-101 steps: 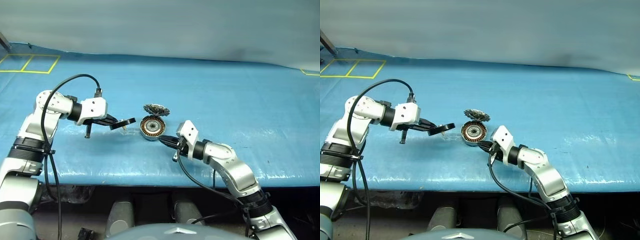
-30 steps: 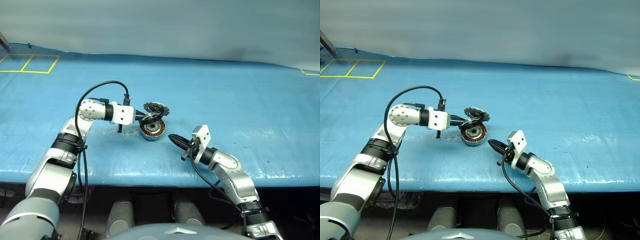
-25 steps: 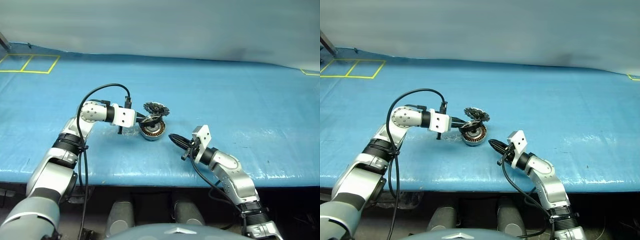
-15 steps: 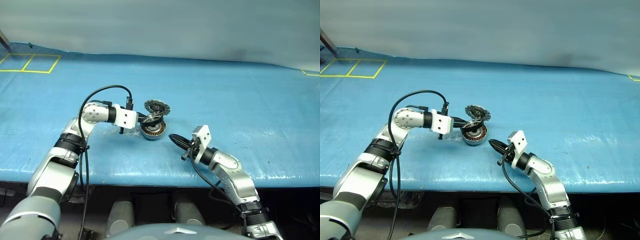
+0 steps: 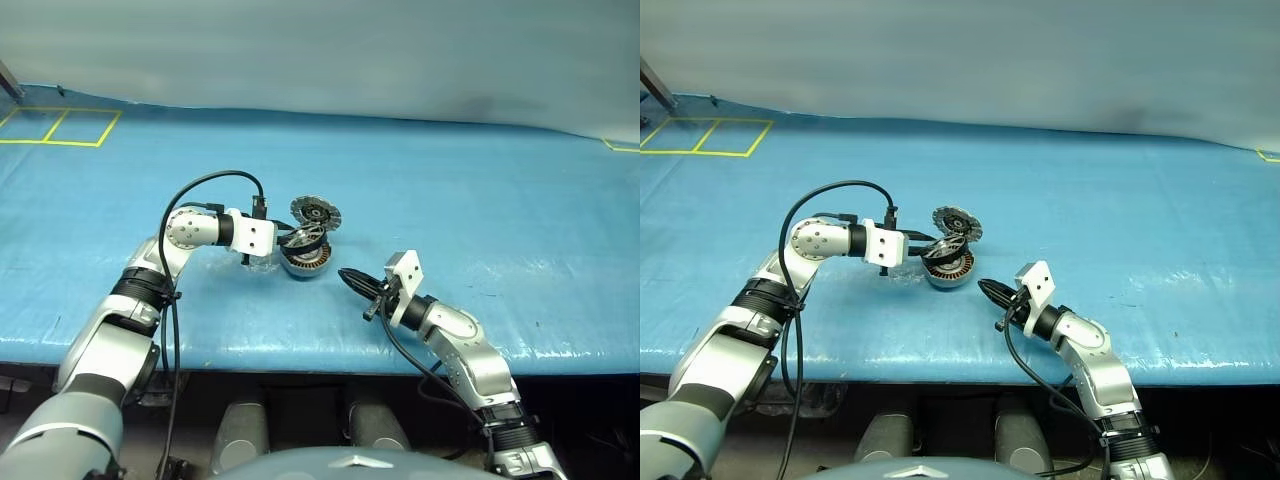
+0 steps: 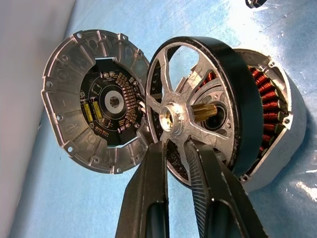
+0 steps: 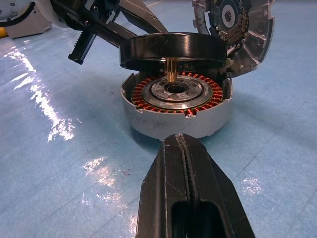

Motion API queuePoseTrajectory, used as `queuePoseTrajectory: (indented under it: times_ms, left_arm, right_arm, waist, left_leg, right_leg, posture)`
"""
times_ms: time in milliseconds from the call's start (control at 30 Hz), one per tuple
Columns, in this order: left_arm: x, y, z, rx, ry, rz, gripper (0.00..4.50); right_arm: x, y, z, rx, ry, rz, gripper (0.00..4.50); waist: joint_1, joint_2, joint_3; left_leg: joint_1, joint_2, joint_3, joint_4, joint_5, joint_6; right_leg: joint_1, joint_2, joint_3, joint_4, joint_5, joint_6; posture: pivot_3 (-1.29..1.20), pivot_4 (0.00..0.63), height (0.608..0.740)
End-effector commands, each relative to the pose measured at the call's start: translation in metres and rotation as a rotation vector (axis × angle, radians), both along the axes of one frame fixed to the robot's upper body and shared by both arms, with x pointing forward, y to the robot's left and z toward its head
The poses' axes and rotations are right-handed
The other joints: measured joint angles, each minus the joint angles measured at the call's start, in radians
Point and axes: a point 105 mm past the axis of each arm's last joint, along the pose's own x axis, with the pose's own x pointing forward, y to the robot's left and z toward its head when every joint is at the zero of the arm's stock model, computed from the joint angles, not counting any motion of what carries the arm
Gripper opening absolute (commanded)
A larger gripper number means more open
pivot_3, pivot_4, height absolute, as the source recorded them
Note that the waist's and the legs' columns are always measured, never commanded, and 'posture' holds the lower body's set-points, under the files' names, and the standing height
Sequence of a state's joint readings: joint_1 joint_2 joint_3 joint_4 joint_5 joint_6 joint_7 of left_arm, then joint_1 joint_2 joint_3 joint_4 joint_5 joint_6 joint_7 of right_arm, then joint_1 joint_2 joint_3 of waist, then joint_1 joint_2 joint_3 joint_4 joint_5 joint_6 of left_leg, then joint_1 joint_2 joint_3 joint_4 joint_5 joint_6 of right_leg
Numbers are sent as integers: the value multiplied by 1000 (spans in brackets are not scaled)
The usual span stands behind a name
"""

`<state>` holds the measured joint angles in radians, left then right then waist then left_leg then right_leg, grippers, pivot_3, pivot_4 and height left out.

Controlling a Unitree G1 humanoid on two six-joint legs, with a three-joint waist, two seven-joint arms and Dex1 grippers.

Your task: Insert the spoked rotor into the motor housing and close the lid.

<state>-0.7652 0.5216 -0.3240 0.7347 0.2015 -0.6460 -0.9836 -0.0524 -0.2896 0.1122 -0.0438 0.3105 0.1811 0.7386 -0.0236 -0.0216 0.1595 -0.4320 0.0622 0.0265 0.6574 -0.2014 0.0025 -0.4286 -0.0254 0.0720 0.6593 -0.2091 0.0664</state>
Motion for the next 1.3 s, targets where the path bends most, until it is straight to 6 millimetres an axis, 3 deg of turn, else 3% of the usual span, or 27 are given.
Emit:
queuePoseTrajectory:
  times_ms: [33,167,333,667,900,1067,1300]
  left_arm:
    - [4,-1,17,-29,-51,-2,719]
    - [2,-1,16,-32,-31,-12,719]
    - [4,-1,18,-53,-35,6,1935]
    - [5,7,24,-74,-49,35,1935]
    - [1,12,36,-191,-22,72,1935]
    - [-8,21,40,-360,119,143,1935]
    - [-32,38,27,-488,322,247,1935]
  right_arm:
    - [1,-1,6,-1,-36,-2,0]
    - [1,-1,6,-1,-37,-1,0]
    - [1,-1,5,-3,-33,1,0]
    - [0,0,5,-3,-29,3,0]
    - [2,-1,4,-3,-27,-2,0]
    - [5,-2,4,1,-20,-15,0]
    - [7,2,6,-7,-25,-3,0]
  waist:
    - [0,0,0]
    - [0,0,0]
    - [0,0,0]
    - [-1,0,0]
    - [-3,0,0]
    - [-6,0,0]
    - [-12,0,0]
  left_leg:
    - [0,0,0,0,0,0]
    - [0,0,0,0,0,0]
    - [0,0,0,0,0,0]
    - [0,0,0,0,0,0]
    - [0,0,0,0,0,0]
    - [0,0,0,-1,0,0]
    - [1,0,0,-1,0,0]
  right_leg:
    - [0,0,0,0,0,0]
    - [0,0,0,0,0,0]
    - [0,0,0,0,0,0]
    - [0,0,0,0,0,0]
    - [0,0,0,0,0,0]
    - [0,0,0,0,0,0]
    - [0,0,0,0,0,0]
  posture:
    - [0,150,740]
    - [0,150,740]
    - [0,150,740]
    - [0,150,740]
    - [0,150,740]
    - [0,150,740]
    - [0,150,740]
